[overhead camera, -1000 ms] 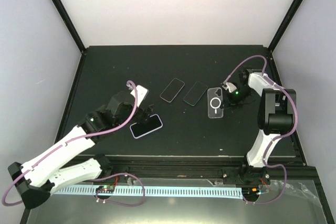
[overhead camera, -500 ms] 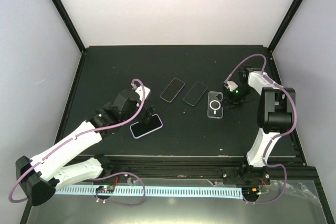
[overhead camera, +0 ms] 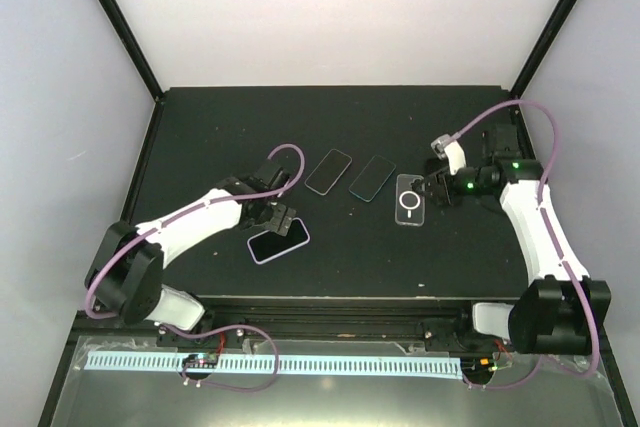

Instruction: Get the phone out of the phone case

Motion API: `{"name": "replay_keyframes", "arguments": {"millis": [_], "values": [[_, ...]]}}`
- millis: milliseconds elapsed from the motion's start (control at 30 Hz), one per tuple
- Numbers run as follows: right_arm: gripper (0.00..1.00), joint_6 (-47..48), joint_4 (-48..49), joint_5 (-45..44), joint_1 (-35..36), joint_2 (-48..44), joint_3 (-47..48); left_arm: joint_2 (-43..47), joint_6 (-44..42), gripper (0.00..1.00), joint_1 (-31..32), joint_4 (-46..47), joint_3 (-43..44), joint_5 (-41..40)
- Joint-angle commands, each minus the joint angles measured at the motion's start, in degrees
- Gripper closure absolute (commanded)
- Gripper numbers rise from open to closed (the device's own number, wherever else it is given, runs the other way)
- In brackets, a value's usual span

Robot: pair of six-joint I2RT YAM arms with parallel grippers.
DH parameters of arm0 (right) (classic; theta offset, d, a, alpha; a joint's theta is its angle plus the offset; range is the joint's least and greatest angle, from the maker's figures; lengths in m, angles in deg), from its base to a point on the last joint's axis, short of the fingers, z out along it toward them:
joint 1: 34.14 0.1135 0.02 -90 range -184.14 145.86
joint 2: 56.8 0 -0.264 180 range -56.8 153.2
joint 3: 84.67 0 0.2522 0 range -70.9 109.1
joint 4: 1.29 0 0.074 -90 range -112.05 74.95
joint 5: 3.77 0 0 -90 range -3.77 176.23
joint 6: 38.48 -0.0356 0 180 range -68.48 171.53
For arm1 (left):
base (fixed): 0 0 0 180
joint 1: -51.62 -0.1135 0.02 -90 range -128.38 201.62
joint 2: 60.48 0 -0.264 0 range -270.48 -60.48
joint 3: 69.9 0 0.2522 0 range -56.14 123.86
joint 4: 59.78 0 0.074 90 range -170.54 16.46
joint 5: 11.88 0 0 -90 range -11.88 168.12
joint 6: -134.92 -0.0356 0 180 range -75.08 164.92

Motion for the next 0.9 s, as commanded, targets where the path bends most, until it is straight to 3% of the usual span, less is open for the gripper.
{"name": "replay_keyframes", "arguments": {"millis": [0, 200, 333, 500, 633, 867], "values": [[0.41, 3.31, 4.40, 9.90, 0.25, -3.28, -5.46, -1.63, 3.15, 0.01, -4.76, -1.68, 1.58, 6.21], [0.38, 3.93, 3.65, 10.16, 0.18, -6.90, -5.18, -9.71, 4.09, 0.01, -11.72, -0.04, 2.84, 12.62], [0.38, 4.31, 3.97, 10.08, 0.24, -8.43, -6.25, -10.53, 5.70, 0.01, -12.24, 0.09, 1.56, 17.80], [0.38, 4.84, 3.92, 10.66, 0.23, -9.43, -7.93, 2.27, 13.29, 0.02, -9.00, 3.45, -5.28, 18.79], [0.38, 5.22, 4.23, 10.84, 0.22, -9.46, -8.27, 10.09, 19.12, 0.09, -4.47, 5.38, -10.49, 22.85], [0.40, 4.24, 4.95, 9.54, 0.25, -9.46, -8.45, 9.46, 22.28, 0.15, 4.31, 4.80, -14.36, 30.36]]}}
